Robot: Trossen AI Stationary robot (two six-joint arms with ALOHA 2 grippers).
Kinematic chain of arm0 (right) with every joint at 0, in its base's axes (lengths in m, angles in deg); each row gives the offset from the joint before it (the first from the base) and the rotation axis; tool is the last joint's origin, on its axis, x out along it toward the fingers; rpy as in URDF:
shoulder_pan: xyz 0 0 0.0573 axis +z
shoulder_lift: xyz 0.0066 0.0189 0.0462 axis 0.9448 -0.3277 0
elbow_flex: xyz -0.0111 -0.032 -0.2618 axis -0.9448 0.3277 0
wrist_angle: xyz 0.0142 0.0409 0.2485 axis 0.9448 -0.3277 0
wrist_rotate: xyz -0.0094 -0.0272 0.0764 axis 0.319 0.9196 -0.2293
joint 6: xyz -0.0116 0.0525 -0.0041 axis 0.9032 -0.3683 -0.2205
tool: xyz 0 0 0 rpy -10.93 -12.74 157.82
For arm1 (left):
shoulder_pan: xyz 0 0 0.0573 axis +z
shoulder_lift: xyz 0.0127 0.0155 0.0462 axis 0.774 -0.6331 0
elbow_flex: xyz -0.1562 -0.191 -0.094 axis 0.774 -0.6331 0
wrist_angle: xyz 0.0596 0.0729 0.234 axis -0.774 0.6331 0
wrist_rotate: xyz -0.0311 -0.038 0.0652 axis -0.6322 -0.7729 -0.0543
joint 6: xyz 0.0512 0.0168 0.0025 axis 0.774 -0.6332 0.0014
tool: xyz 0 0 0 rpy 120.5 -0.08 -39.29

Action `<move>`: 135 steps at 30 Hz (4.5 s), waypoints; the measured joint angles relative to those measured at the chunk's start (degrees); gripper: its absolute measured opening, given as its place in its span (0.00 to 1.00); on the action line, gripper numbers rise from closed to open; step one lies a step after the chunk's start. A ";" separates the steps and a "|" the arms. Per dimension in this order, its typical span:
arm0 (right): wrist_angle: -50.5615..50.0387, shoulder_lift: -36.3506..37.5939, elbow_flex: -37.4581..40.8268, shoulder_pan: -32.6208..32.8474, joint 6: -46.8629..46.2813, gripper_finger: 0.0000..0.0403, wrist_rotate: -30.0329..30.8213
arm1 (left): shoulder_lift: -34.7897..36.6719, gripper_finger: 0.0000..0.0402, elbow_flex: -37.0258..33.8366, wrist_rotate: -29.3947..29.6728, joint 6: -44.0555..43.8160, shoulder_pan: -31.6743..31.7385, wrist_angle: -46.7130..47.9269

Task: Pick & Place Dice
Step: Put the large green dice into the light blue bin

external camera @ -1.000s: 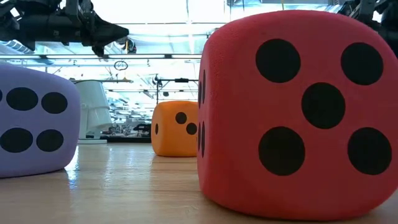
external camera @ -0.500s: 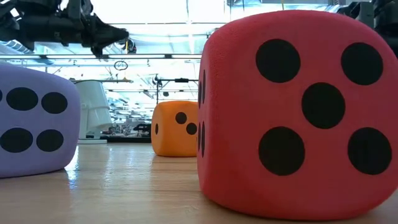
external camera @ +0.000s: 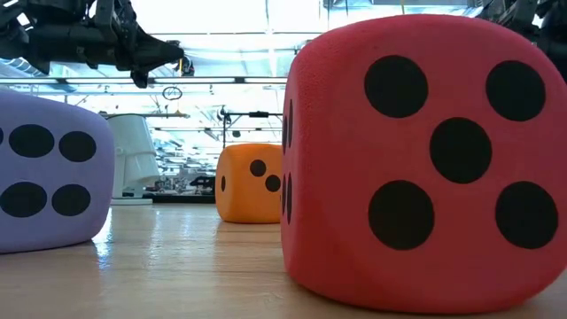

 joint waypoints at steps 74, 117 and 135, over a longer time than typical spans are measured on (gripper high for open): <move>0.94 -5.70 0.00 -0.02 3.00 0.00 1.86 | 17.63 0.05 0.02 10.94 7.52 -0.50 23.46; -111.56 -42.20 -78.19 32.74 -12.76 0.25 38.68 | 17.36 0.05 0.02 11.08 8.96 -0.53 24.13; -115.30 -51.93 -70.87 43.60 -29.41 0.98 20.36 | 17.36 0.05 0.02 11.05 8.66 -0.52 23.85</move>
